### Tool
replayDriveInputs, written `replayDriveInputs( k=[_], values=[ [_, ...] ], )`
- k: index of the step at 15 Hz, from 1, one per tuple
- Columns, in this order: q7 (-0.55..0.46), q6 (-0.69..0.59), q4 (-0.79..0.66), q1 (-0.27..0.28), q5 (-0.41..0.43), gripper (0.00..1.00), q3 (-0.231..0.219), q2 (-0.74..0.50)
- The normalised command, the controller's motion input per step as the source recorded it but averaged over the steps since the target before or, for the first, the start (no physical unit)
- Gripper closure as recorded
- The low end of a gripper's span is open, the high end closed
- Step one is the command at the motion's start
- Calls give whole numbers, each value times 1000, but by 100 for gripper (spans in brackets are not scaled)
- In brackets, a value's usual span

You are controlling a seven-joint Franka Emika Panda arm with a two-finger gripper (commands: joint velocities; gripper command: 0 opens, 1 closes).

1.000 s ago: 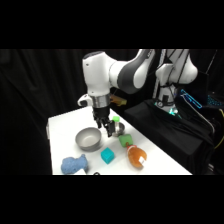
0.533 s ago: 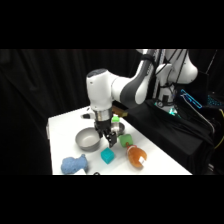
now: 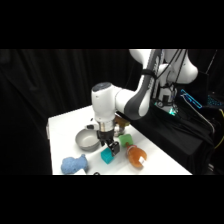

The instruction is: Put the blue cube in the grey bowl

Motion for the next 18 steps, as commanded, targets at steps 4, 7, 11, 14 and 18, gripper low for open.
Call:
replayDriveInputs(
  k=[4, 7, 11, 14, 18],
  values=[
    [140, 343, 29, 127, -131, 0, -110, 159],
    [154, 265, 25, 142, -174, 0, -166, 74],
    [139, 168, 48, 99, -135, 0, -137, 48],
    [124, 139, 59, 76, -100, 0, -85, 86],
    [112, 121, 80, 69, -80, 0, -61, 87]
  ],
)
